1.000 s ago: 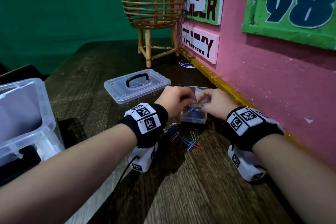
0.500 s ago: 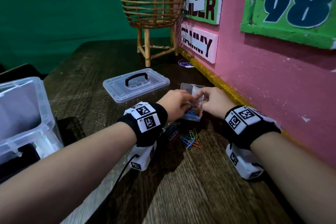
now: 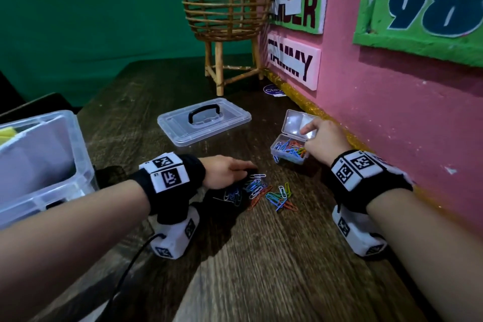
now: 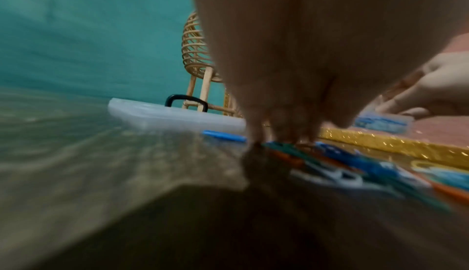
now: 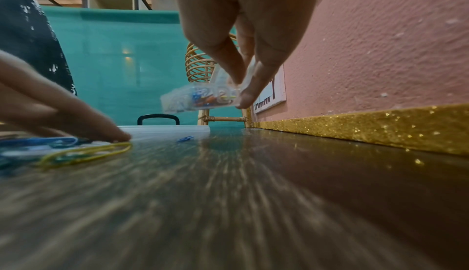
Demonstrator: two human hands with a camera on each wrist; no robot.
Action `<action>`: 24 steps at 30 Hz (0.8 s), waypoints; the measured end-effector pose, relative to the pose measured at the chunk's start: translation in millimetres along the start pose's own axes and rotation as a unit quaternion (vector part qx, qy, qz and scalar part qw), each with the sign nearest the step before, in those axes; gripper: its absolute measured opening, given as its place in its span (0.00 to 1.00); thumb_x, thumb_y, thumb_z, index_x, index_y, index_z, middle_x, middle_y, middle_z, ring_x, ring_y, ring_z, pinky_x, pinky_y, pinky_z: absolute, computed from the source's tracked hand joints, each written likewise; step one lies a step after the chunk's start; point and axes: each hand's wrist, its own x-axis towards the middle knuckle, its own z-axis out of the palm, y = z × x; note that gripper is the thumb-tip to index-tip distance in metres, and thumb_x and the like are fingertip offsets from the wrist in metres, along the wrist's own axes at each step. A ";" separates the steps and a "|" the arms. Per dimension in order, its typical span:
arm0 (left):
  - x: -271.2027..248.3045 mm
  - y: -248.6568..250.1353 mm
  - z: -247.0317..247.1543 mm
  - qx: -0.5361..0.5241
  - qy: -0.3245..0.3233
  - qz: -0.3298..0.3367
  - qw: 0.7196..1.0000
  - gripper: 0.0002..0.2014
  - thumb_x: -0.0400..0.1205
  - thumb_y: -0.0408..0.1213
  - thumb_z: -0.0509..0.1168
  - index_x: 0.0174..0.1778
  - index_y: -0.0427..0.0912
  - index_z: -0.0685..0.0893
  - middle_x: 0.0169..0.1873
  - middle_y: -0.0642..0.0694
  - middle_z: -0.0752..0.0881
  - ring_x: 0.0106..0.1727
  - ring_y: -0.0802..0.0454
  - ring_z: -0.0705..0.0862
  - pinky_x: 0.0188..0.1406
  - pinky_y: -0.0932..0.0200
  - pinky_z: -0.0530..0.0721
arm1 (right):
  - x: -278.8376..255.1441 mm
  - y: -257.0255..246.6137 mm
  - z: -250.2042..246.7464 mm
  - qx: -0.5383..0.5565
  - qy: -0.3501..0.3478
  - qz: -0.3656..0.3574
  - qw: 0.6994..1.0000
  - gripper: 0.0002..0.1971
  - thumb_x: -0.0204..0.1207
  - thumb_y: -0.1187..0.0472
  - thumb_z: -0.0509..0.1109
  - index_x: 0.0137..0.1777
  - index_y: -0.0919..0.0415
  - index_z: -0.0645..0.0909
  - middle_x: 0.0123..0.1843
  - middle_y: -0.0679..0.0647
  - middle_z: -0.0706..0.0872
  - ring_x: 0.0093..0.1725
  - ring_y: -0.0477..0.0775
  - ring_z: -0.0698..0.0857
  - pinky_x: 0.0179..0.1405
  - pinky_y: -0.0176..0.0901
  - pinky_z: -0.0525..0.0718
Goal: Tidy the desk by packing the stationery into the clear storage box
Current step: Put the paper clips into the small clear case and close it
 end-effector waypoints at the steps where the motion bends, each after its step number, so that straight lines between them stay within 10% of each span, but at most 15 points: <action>1: -7.0 0.0 -1.3 -0.009 0.008 0.011 1.000 0.20 0.87 0.43 0.51 0.77 0.57 0.66 0.75 0.50 0.73 0.74 0.50 0.73 0.76 0.56 0.68 | -0.2 -0.2 0.2 0.000 0.001 0.000 1.000 0.16 0.67 0.76 0.67 0.54 0.64 0.84 0.60 0.60 0.84 0.52 0.58 0.80 0.45 0.35 0.71; 6: -25.6 -5.0 -16.2 0.034 0.167 -0.042 0.984 0.14 0.79 0.41 0.67 0.60 0.46 0.83 0.53 0.48 0.86 0.58 0.49 0.84 0.58 0.56 0.82 | -0.6 -0.4 0.5 0.004 0.007 0.000 1.000 0.16 0.67 0.76 0.68 0.54 0.64 0.84 0.63 0.60 0.83 0.60 0.59 0.81 0.49 0.36 0.72; 18: -36.1 -13.3 9.0 -0.010 0.111 -0.041 0.993 0.08 0.70 0.40 0.76 0.42 0.44 0.90 0.27 0.58 0.80 0.31 0.63 0.78 0.33 0.71 0.75 | -1.2 0.0 0.1 0.005 0.004 0.011 1.000 0.15 0.68 0.75 0.68 0.54 0.63 0.84 0.65 0.61 0.82 0.61 0.59 0.81 0.48 0.35 0.71; 24: -66.7 -1.0 15.6 -0.028 -0.047 0.044 0.998 0.11 0.64 0.38 0.81 0.40 0.44 0.91 0.17 0.67 0.81 0.25 0.72 0.78 0.27 0.81 0.71 | 0.0 0.2 1.9 0.003 -0.006 0.005 1.000 0.15 0.68 0.74 0.69 0.53 0.62 0.84 0.63 0.61 0.82 0.53 0.57 0.81 0.45 0.36 0.72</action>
